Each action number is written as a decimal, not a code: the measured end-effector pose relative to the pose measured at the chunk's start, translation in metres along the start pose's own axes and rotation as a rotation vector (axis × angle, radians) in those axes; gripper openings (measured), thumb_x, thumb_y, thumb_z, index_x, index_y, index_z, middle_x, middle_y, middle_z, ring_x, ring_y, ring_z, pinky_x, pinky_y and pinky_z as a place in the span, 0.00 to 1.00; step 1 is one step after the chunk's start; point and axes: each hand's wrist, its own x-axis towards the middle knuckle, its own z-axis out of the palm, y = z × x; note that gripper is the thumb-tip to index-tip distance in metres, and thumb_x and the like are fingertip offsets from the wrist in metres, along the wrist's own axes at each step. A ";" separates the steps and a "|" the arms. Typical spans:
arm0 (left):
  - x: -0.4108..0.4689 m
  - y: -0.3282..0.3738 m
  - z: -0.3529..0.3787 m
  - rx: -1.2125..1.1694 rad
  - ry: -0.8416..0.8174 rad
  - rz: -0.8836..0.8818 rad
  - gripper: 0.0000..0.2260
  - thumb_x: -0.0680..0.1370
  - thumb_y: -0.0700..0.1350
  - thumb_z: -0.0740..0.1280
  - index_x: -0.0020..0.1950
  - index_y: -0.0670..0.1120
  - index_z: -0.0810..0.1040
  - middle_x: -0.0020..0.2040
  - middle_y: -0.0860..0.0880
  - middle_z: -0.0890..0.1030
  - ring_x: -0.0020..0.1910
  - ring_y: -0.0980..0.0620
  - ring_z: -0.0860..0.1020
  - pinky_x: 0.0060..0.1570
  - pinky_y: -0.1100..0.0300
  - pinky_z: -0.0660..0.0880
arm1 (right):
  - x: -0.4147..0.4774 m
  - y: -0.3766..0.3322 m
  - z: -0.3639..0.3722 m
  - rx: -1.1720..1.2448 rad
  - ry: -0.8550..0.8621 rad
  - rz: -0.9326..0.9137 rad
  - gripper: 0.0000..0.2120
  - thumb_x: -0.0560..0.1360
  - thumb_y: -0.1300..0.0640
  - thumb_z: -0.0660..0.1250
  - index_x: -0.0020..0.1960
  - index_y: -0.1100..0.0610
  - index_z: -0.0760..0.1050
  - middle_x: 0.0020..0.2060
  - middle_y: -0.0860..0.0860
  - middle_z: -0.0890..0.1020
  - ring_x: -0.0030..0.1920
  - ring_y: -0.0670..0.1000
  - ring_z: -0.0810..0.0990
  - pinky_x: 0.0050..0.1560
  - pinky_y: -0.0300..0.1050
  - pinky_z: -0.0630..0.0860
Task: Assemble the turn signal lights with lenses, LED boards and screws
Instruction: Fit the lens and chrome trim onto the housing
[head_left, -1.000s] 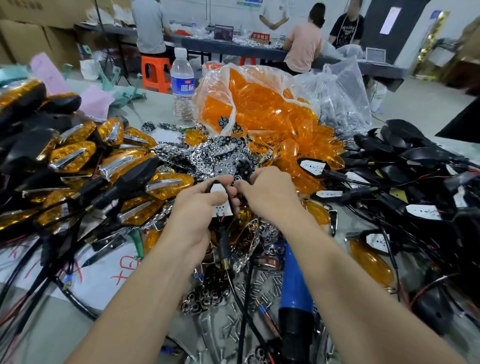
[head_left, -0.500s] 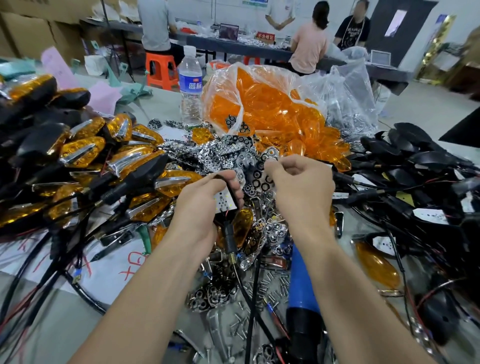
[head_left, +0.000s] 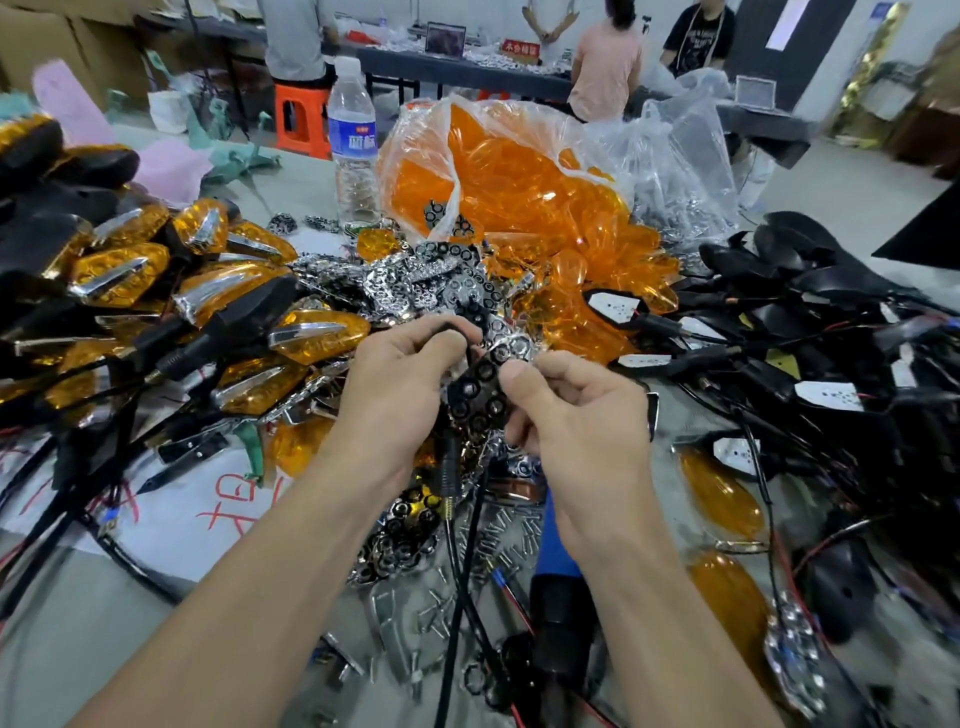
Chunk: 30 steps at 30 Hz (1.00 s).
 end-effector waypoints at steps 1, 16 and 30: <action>0.000 -0.001 0.000 0.037 0.004 0.018 0.12 0.82 0.42 0.67 0.43 0.52 0.87 0.39 0.50 0.84 0.38 0.53 0.79 0.38 0.58 0.78 | 0.000 -0.001 -0.001 -0.010 -0.009 -0.006 0.06 0.74 0.53 0.74 0.39 0.44 0.84 0.26 0.49 0.79 0.27 0.48 0.75 0.31 0.40 0.70; -0.007 0.002 0.003 -0.051 0.011 0.053 0.13 0.80 0.37 0.67 0.42 0.48 0.88 0.35 0.53 0.85 0.33 0.58 0.81 0.33 0.64 0.77 | -0.019 0.000 0.013 -0.468 0.130 -0.304 0.10 0.78 0.50 0.73 0.59 0.44 0.80 0.26 0.46 0.78 0.25 0.44 0.72 0.29 0.30 0.66; -0.004 -0.001 0.002 -0.072 0.011 0.019 0.13 0.80 0.38 0.67 0.42 0.50 0.88 0.40 0.50 0.85 0.38 0.57 0.80 0.37 0.58 0.78 | -0.013 -0.002 0.005 -0.537 0.101 -0.124 0.13 0.68 0.42 0.78 0.51 0.42 0.83 0.30 0.49 0.77 0.31 0.49 0.73 0.33 0.49 0.73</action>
